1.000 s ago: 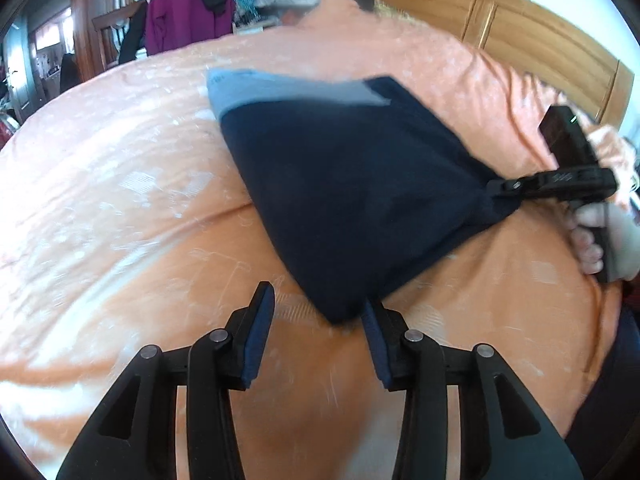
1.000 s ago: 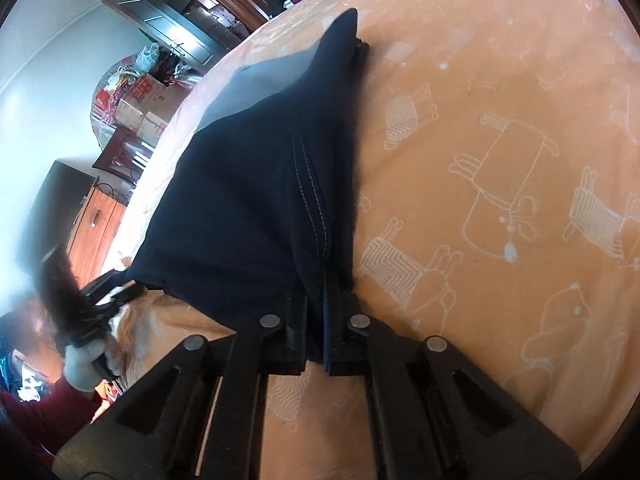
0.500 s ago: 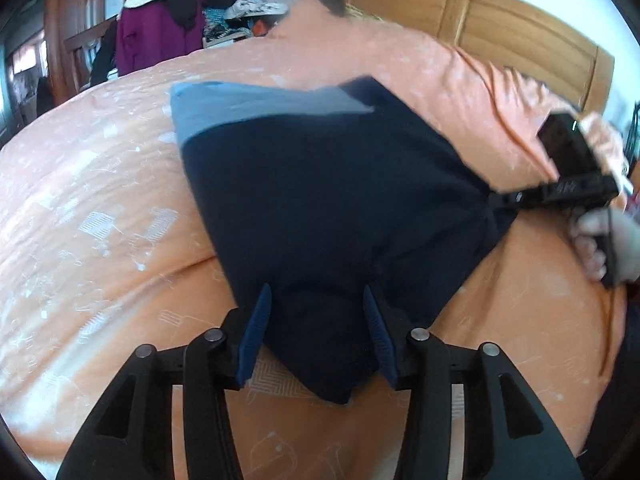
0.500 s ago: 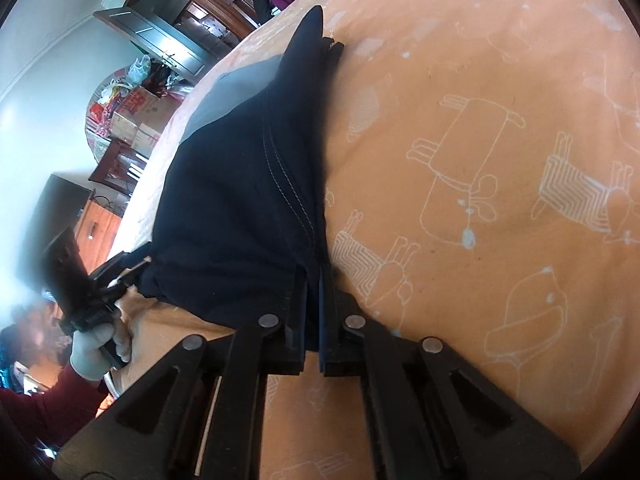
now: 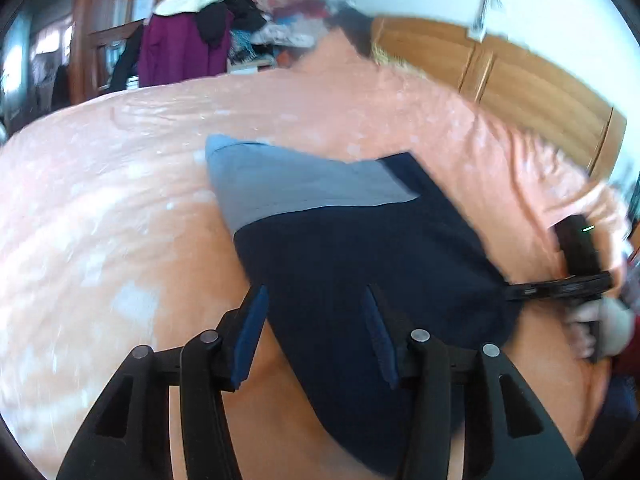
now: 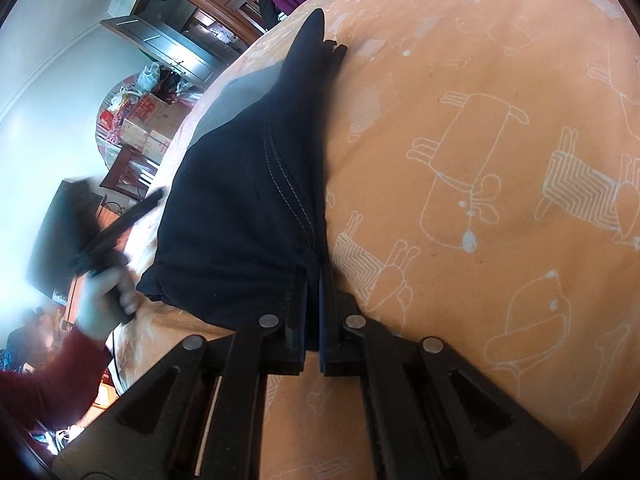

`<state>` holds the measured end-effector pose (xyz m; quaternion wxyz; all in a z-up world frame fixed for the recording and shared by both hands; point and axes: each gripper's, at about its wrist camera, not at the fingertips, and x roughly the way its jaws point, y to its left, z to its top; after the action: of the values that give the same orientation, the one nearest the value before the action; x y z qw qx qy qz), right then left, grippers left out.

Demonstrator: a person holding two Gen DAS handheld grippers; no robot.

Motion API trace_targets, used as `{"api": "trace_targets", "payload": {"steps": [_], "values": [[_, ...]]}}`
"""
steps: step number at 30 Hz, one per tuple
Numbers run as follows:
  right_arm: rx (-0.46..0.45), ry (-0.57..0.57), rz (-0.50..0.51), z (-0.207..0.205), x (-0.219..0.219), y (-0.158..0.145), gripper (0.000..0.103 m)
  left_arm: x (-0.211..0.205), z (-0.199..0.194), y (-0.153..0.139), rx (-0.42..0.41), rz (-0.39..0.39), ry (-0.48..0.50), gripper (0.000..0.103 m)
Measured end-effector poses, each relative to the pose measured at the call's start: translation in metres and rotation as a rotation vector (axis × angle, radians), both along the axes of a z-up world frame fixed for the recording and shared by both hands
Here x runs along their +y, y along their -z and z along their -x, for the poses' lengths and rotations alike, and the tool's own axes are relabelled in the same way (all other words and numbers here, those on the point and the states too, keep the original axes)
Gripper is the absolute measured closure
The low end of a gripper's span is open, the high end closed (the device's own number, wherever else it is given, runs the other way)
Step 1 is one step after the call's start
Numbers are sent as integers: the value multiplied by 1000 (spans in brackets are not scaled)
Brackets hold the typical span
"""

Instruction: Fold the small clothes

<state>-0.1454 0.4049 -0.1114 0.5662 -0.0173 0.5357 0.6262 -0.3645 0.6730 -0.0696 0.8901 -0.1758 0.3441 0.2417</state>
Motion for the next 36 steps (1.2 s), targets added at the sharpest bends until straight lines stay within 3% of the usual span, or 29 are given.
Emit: {"api": "trace_targets", "payload": {"steps": [1,2,3,4,7,9,11,13,15,17,19,21,22,23,25,27,28,29,31,34,36], "values": [[1,-1,-1,-1,-1,0,103,11,-14,16,66,0,7,33],[3,-2,-1,-1,-2,0,103,22,-22,34,112,12,10,26],[7,-2,-2,-2,-2,0,103,40,-22,48,93,83,2,19],[9,-2,-4,-2,-3,1,103,53,-18,49,54,154,-7,22],[30,-6,-12,-5,-4,3,103,62,-14,25,-4,127,-18,41],[32,-7,-15,-5,-3,3,103,69,-13,4,-57,95,-22,41],[26,-7,-15,-4,-5,2,103,90,-28,3,-17,51,-40,41],[23,-7,-15,-3,-6,1,103,106,-42,27,72,72,-65,23],[19,-7,-13,-2,-6,0,103,121,-51,50,86,128,-76,20],[10,-10,-8,-1,-5,-2,102,123,-49,43,79,143,-84,26],[-32,-9,11,4,-3,-13,97,105,-46,25,77,111,-56,56],[-134,-27,36,16,-2,-29,79,71,-37,-1,47,68,-12,57],[-190,-42,38,23,-3,-44,64,54,-25,-12,9,65,26,55],[-229,-48,25,27,-4,-56,63,34,-14,-19,-20,62,62,55],[-309,-52,-15,34,-5,-85,63,-9,2,-24,-48,78,127,54],[-307,-42,-87,34,3,-107,63,-49,11,-17,-61,114,191,53],[-295,-52,-114,34,13,-112,69,-63,11,-9,-48,130,230,48],[-288,-69,-123,33,30,-110,85,-74,12,2,-15,134,259,44],[-266,-97,-88,30,59,-93,99,-82,11,29,50,122,222,46],[-170,-180,93,21,100,-31,103,-71,17,26,11,166,213,45],[-132,-160,81,13,98,-34,103,-70,21,27,0,175,212,46]]}}
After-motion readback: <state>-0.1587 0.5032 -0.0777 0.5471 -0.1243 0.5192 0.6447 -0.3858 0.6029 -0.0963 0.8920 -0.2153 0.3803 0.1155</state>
